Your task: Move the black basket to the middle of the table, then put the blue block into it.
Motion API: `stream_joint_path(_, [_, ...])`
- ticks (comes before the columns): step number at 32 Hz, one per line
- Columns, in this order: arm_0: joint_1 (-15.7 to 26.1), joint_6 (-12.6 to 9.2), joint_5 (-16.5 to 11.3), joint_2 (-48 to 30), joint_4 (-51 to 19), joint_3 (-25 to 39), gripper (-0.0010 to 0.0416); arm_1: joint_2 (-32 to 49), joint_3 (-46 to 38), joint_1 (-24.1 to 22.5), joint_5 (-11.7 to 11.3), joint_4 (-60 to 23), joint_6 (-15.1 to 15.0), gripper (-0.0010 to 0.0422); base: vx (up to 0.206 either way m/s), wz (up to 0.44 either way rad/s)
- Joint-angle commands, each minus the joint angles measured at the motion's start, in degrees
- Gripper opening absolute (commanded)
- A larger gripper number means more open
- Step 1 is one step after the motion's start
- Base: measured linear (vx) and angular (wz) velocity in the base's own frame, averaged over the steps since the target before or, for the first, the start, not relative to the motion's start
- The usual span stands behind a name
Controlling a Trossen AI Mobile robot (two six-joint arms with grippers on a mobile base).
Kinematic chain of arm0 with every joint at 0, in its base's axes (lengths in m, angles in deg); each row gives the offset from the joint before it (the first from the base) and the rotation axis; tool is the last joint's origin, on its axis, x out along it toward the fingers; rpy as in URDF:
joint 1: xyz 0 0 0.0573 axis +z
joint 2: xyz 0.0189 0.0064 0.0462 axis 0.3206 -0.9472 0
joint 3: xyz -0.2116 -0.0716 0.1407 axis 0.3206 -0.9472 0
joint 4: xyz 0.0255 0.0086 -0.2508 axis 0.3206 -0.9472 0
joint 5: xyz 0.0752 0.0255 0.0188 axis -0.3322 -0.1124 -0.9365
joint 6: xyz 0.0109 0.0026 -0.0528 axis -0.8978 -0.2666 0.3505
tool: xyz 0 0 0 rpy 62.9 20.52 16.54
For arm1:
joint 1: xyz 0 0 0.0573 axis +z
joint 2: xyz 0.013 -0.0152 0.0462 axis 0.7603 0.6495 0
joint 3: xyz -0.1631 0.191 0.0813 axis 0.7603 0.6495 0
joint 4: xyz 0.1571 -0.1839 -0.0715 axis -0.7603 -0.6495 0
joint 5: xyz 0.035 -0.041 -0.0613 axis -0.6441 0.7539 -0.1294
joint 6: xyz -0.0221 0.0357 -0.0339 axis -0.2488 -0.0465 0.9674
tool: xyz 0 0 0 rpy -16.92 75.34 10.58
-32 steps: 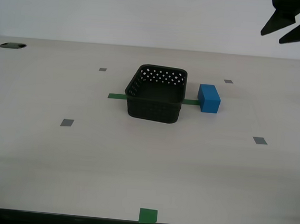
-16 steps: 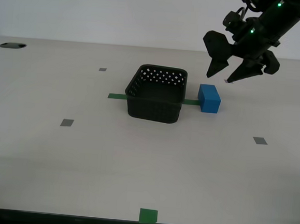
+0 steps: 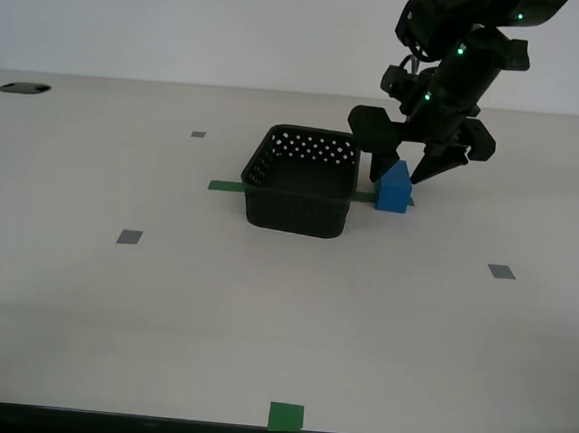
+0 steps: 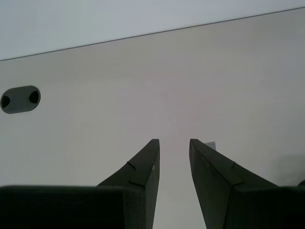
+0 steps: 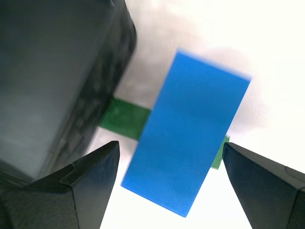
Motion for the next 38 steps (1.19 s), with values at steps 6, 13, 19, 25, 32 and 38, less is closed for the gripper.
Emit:
stream_joint_path(6, [0.0,-1.1,2.9,-0.4,2.1,-0.2,0.0297,-0.1,0.0,0.0,0.0,0.2,-0.2,0.0080,0.000,0.000])
stream_joint_path(13, [0.0,-1.3,2.9,-0.4,2.5,-0.2,0.0169,-0.1,0.0,0.0,0.0,0.5,-0.2,0.0080,0.000,0.000])
stream_joint_path(19, [0.0,-1.2,2.9,0.2,2.0,-0.2,-0.0004,-0.1,0.0,0.0,0.0,0.8,-0.2,0.0080,0.000,0.000])
stream_joint_path(25, [0.3,0.4,2.4,7.2,-9.8,4.5,-0.0001,-0.1,0.0,0.1,0.0,1.1,-0.2,0.0080,0.000,0.000])
stream_joint_path(32, [6.3,0.3,-3.4,9.9,-12.5,12.5,-0.0001,-0.1,0.0,0.0,0.0,1.3,-0.2,0.0080,0.000,0.000])
stream_joint_path(38, [11.8,0.4,-3.5,9.9,-8.5,13.0,-0.0001,-0.1,0.0,0.0,0.0,1.5,-0.2,0.0080,0.000,0.000])
